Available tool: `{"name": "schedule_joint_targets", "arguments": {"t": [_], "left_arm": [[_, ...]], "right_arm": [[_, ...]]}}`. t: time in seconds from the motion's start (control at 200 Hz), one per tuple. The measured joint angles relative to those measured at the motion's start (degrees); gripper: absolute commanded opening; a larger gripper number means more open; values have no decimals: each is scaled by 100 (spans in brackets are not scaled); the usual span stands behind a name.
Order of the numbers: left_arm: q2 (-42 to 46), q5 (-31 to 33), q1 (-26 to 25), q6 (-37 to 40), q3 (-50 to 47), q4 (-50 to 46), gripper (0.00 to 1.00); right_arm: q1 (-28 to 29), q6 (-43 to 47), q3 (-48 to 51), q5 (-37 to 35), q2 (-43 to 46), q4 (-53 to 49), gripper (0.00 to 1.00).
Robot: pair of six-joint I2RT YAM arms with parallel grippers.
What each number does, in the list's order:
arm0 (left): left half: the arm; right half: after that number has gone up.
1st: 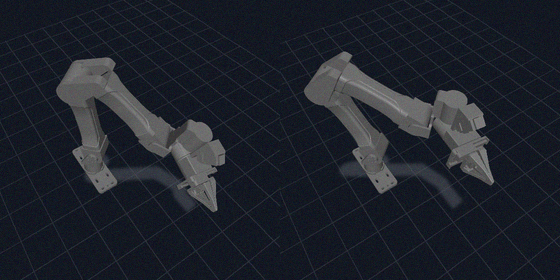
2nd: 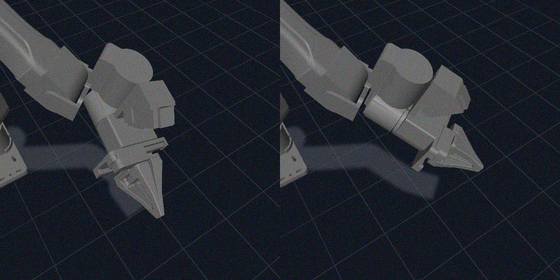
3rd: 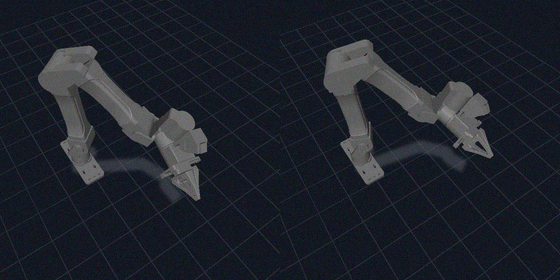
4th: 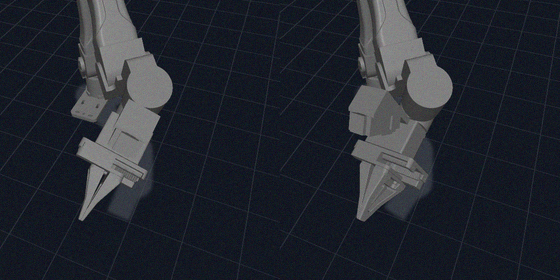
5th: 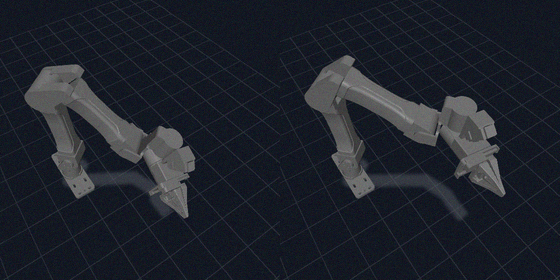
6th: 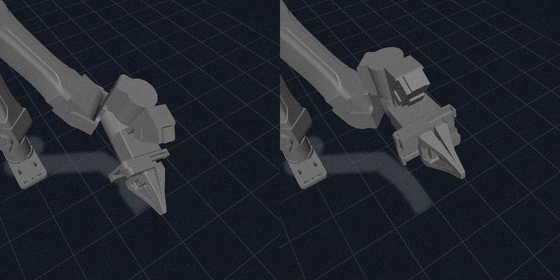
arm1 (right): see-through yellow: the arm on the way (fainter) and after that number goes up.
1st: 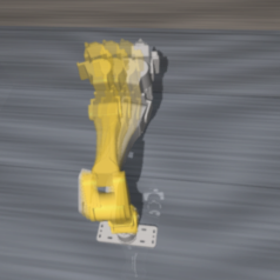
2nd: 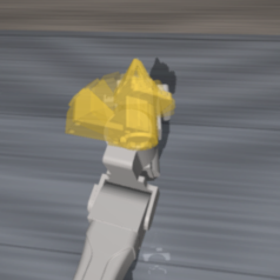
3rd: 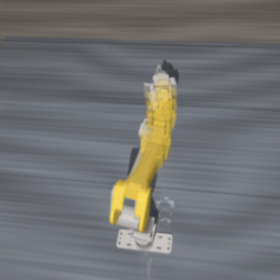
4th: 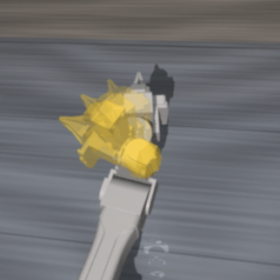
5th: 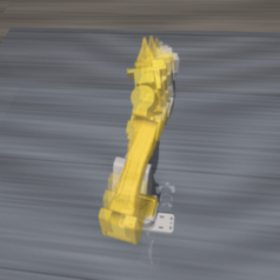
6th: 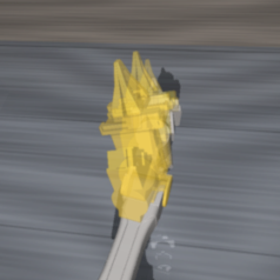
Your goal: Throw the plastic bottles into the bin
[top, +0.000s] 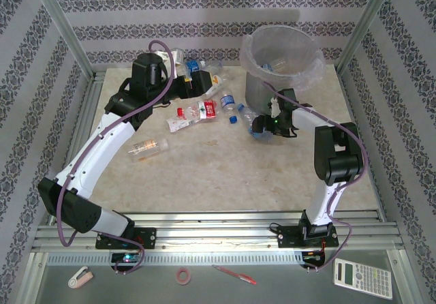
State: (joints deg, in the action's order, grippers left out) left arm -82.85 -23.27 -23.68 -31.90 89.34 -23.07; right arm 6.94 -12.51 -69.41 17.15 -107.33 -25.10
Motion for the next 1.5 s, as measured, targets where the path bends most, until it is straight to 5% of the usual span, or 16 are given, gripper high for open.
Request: {"name": "schedule_joint_targets", "arguments": {"t": [0.495, 1.499], "left_arm": [[90, 85, 0, 2, -61, -13, 100], [122, 83, 4, 0, -317, -2, 100]], "right_arm": [[160, 142, -127, -105, -11, -173, 56], [509, 223, 758, -122, 1421, -328, 28]]}}
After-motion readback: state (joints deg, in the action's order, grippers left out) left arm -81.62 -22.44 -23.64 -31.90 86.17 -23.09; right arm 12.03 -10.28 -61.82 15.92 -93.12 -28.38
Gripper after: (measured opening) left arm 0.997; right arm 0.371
